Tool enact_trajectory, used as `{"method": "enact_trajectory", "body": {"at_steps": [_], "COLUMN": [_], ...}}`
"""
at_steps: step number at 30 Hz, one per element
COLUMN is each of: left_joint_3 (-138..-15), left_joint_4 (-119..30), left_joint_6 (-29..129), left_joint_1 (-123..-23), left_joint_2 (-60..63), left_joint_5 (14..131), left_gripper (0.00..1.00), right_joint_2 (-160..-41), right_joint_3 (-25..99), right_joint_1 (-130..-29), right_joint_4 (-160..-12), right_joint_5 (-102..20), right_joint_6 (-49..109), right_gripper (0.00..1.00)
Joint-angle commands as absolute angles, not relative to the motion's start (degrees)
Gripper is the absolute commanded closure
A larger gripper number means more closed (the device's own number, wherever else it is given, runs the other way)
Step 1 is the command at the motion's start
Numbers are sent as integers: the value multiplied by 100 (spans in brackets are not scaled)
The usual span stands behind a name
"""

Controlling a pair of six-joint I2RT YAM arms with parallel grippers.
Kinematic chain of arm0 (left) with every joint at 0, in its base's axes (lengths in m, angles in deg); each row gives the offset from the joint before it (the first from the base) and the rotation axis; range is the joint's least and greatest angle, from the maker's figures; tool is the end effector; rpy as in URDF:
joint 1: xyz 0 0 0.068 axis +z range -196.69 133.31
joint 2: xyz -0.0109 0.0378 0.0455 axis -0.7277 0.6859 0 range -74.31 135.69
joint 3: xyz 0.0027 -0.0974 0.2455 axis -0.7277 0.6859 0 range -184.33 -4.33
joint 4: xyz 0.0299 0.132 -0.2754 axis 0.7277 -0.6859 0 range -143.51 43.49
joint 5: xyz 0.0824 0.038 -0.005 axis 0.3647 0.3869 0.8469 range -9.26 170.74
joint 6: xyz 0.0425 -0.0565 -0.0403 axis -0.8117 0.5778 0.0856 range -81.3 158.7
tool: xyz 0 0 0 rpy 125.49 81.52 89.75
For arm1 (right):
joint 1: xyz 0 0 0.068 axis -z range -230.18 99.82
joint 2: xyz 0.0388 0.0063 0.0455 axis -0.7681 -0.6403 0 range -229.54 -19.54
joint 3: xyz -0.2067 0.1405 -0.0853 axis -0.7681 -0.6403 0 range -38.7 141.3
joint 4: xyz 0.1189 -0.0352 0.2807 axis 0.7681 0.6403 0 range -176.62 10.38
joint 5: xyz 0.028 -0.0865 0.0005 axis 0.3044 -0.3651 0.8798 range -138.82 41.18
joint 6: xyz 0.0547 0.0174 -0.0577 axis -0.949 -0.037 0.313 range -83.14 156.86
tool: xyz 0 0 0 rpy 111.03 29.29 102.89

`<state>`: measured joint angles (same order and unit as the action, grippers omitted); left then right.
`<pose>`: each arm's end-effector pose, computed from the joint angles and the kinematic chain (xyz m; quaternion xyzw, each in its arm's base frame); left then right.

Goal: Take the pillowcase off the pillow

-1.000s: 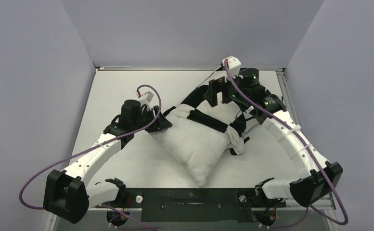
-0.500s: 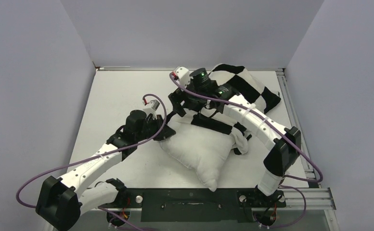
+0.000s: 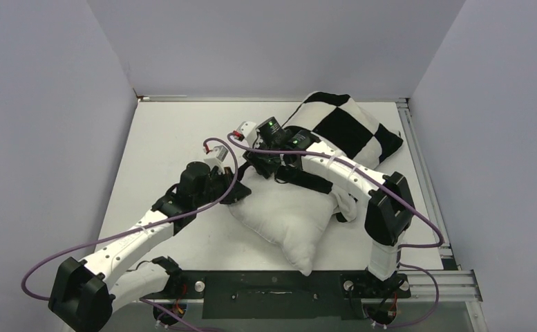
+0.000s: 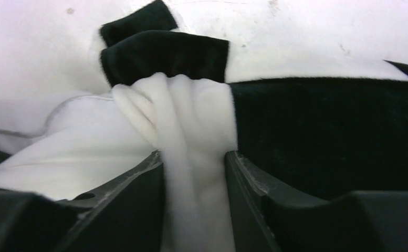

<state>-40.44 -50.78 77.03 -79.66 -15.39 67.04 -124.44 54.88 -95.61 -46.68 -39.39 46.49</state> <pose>0.2497 -0.1820 0.2088 0.0226 0.8489 -0.3847 0.3618 0.3248 0.3461 0.2493 -0.4587 0.8212 0.1754 0.2906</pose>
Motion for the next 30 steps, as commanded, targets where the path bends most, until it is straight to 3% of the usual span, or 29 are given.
{"method": "enact_trajectory", "body": {"at_steps": [1, 4, 5, 21, 26, 30], "left_joint_3": [-4205, -4552, -4692, -7176, -7625, -7314], "left_joint_4": [-5383, -5750, -5903, -7956, -8712, -8921], "left_joint_6": [7511, 7348, 7259, 6473, 6235, 6045], "left_joint_1": [-8017, -8009, -8005, -7848, -7493, -7103], "left_joint_2": [-1801, -1914, -1938, -2446, -2625, -2626], "left_joint_5": [6725, 6762, 6788, 7042, 7500, 7803], "left_gripper": [100, 100, 100, 100, 100, 100], "right_joint_2": [-12391, -12393, -12395, -12741, -12729, -12691], "right_joint_3": [5394, 5672, 5780, 7564, 7528, 7193], "right_joint_1": [-9280, -9097, -9040, -7640, -7248, -7301], "right_joint_4": [-4503, -4520, -4532, -4303, -4367, -4630], "right_joint_5": [-5061, -5395, -5533, -6646, -6486, -5796], "right_joint_6": [4782, 4658, 4609, 4185, 3956, 3801], "right_gripper": [68, 92, 94, 95, 95, 95]}}
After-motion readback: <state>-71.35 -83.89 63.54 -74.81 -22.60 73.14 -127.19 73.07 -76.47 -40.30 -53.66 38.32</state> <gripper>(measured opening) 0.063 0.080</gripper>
